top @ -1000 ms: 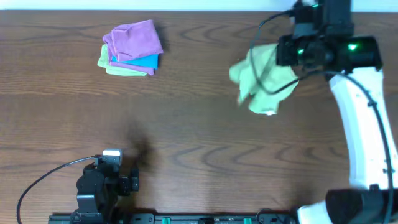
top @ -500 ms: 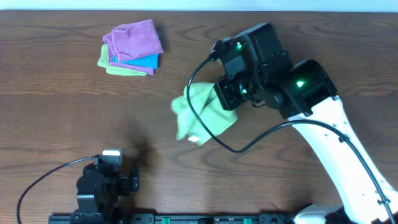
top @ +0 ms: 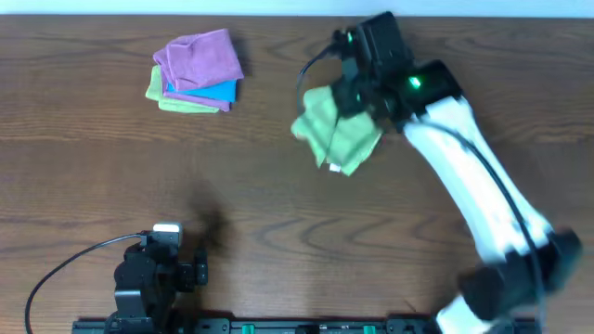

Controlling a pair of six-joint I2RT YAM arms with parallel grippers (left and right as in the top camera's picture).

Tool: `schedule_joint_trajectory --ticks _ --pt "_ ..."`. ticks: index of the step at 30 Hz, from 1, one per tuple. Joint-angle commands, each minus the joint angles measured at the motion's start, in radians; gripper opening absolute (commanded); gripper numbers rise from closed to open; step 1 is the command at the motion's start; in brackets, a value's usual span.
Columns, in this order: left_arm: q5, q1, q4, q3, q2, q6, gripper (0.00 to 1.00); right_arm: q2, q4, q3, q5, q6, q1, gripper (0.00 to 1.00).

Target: Fold the cloth

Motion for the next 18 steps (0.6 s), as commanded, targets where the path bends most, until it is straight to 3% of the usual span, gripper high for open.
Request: schedule_joint_trajectory --ticks 1,6,14,18 --pt "-0.029 -0.005 -0.054 -0.014 -0.006 0.040 0.95 0.062 0.057 -0.014 0.272 0.007 -0.119 0.99" --pt "-0.029 -0.005 -0.054 -0.014 -0.006 0.040 0.95 0.045 0.008 -0.014 0.212 0.090 -0.196 0.99" --pt "-0.029 -0.005 -0.054 -0.014 -0.006 0.040 0.95 0.015 -0.162 -0.034 -0.217 0.161 -0.187 0.99" --pt "-0.029 -0.005 -0.054 -0.014 -0.006 0.040 0.95 0.015 -0.111 -0.149 -0.346 0.229 -0.204 0.99"
